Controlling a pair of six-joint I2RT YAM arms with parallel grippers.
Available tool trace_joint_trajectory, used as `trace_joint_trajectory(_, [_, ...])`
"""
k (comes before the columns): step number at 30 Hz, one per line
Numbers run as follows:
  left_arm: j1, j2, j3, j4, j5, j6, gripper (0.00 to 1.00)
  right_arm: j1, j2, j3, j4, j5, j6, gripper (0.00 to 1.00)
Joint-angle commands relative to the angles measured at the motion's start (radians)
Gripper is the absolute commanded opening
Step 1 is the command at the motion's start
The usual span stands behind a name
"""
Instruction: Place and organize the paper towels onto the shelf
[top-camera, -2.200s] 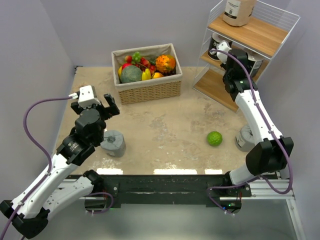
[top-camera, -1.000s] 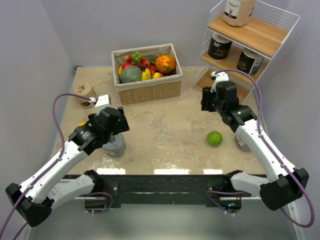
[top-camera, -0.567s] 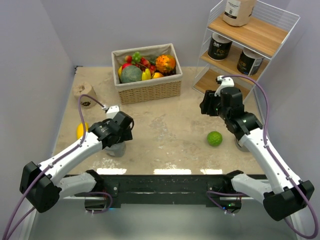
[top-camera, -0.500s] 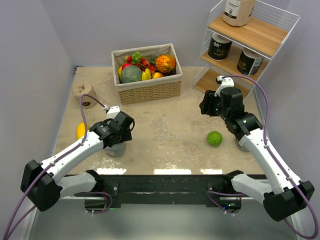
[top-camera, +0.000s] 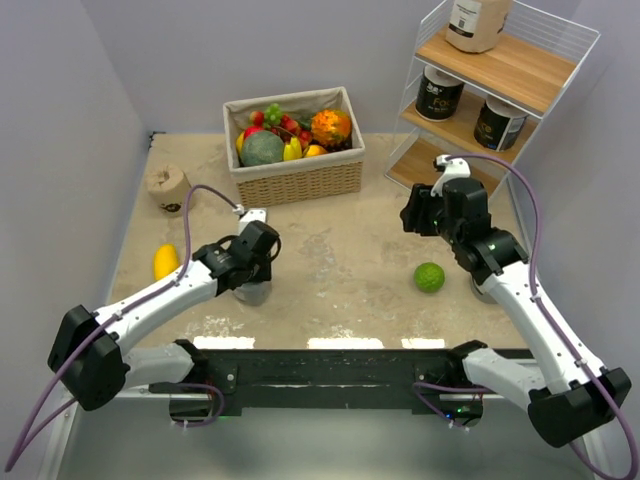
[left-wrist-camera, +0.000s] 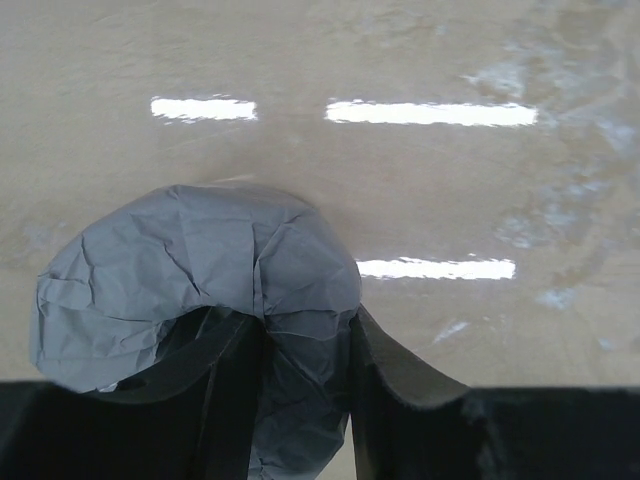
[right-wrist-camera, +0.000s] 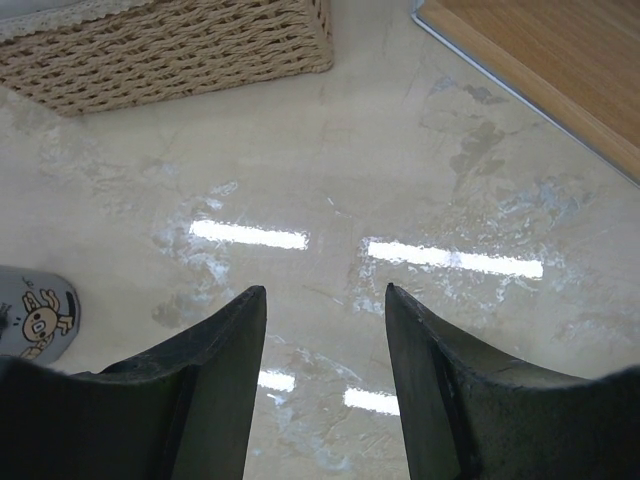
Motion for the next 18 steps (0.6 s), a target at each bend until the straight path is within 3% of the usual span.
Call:
trace_joint_trajectory(1, [-0.051, 0.018, 0.076, 0.212, 0.135, 0.134, 0.34, 0.001, -0.023, 0.029, -0.025, 0.075, -0.023, 0.55])
trace_joint_trajectory(6, [-0.116, 0.119, 0.163, 0.318, 0.218, 0.250, 0.36, 0.000, -0.049, 0.007, -0.016, 0.102, -0.023, 0.55])
trace_joint_trajectory(14, [-0.226, 0.374, 0.346, 0.320, 0.209, 0.323, 0.34, 0.001, -0.015, 0.020, -0.051, 0.146, -0.045, 0.54])
trace_joint_trajectory(15, [-0.232, 0.383, 0.370, 0.329, 0.215, 0.323, 0.35, 0.000, -0.015, 0.017, -0.046, 0.146, -0.046, 0.55])
trace_joint_trajectory(18, [-0.239, 0.402, 0.409, 0.327, 0.222, 0.327, 0.62, 0.000, -0.007, 0.013, -0.045, 0.135, -0.040, 0.55])
